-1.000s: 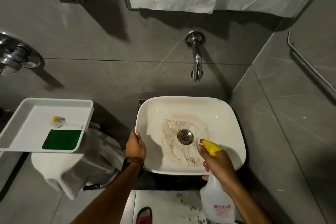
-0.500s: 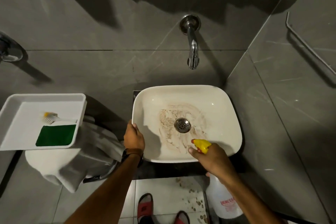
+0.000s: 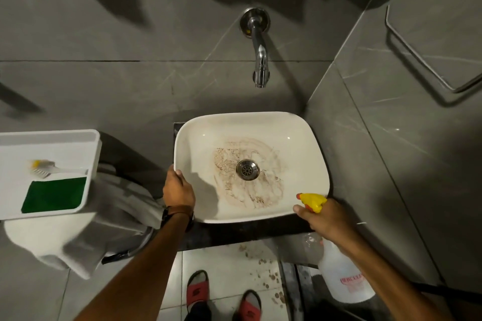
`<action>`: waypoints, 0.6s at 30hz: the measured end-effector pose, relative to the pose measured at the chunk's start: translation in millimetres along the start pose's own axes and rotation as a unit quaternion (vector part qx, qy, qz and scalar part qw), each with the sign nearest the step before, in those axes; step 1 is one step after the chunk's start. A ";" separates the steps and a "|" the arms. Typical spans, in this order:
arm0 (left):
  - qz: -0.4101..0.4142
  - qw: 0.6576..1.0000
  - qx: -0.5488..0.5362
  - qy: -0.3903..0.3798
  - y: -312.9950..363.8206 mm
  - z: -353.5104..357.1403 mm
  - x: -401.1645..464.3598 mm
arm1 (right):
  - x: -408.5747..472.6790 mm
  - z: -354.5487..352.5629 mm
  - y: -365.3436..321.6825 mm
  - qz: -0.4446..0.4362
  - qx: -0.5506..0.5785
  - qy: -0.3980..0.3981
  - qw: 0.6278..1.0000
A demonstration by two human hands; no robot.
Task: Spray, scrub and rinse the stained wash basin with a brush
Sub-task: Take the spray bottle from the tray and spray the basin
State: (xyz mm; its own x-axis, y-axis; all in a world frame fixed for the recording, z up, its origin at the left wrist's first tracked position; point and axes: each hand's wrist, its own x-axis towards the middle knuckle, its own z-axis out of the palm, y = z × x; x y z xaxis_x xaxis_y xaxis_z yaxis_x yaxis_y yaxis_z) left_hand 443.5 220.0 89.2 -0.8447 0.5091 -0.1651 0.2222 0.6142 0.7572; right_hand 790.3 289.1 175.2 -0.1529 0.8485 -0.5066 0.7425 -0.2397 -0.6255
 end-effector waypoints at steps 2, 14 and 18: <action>0.003 1.000 0.008 0.003 0.0 0.1 0.3 | 2.3 0.6 -4.5 -0.006 -0.010 0.005 1.000; -0.013 1.000 0.002 -0.007 2.7 -3.2 -2.6 | -24.2 37.6 -30.0 0.014 -0.005 -0.009 1.000; -0.019 1.000 0.002 -0.014 5.9 -3.7 -3.9 | -31.7 54.7 -42.0 0.012 0.026 -0.003 1.000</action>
State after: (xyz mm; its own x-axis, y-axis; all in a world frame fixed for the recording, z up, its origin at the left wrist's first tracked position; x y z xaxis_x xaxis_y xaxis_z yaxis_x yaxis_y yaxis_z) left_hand 446.3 219.4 96.6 -0.8389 0.5014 -0.2118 0.1920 0.6368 0.7468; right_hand 728.3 246.5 185.1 -0.1394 0.8401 -0.5243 0.7112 -0.2834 -0.6433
